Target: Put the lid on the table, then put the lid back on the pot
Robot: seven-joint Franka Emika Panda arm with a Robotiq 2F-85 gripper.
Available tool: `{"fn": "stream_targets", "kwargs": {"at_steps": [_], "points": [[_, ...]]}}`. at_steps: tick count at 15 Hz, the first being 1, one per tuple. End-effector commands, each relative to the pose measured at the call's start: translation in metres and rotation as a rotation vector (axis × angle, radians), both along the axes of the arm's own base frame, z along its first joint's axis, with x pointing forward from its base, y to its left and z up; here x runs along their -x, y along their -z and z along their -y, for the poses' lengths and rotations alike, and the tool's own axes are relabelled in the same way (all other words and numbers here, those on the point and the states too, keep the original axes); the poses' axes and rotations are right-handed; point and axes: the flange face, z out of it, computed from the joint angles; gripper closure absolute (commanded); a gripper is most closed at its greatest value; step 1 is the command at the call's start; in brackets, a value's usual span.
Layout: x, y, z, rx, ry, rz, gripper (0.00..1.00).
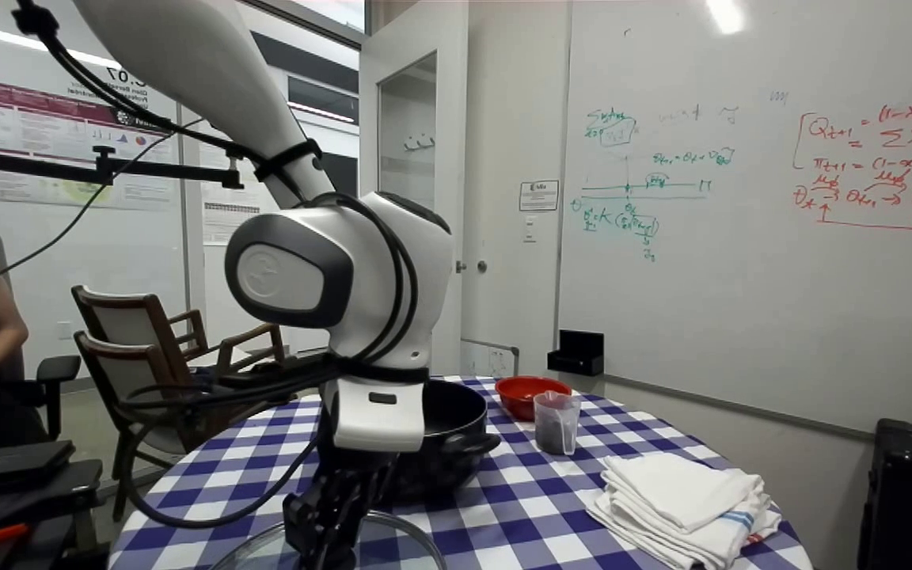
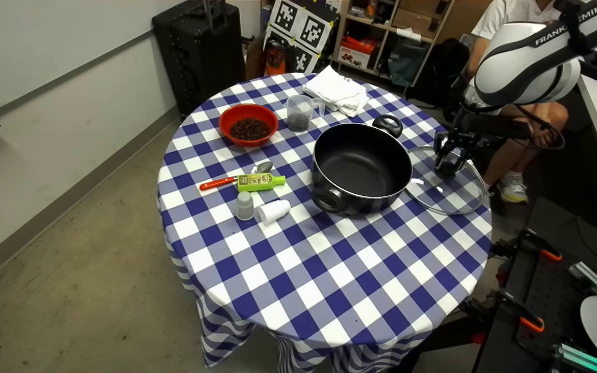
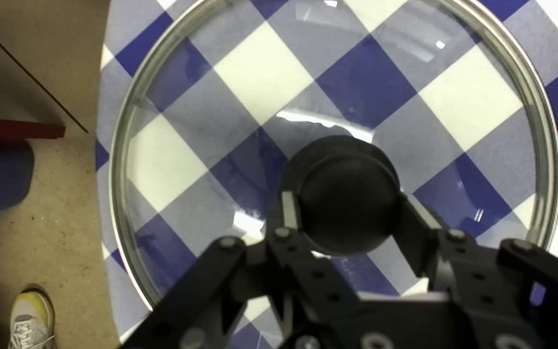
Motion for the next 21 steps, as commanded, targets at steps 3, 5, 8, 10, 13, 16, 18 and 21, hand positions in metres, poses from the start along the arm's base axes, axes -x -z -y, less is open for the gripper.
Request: {"fn": "stream_targets", "kwargs": {"at_steps": [3, 5, 8, 10, 13, 16, 18, 21], "points": [[-0.002, 0.003, 0.005, -0.041, 0.025, 0.006, 0.75], [-0.002, 0.003, 0.006, -0.049, 0.026, 0.009, 0.25], [0.000, 0.003, 0.007, -0.056, 0.028, 0.008, 0.10], [0.000, 0.001, 0.007, -0.057, 0.021, 0.019, 0.00], [-0.001, 0.000, 0.007, -0.067, -0.003, 0.026, 0.00], [-0.002, 0.001, 0.004, -0.086, -0.033, 0.033, 0.00], [-0.003, 0.003, 0.001, -0.096, -0.054, 0.032, 0.00], [-0.002, 0.005, -0.003, -0.111, -0.066, 0.016, 0.00]]}}
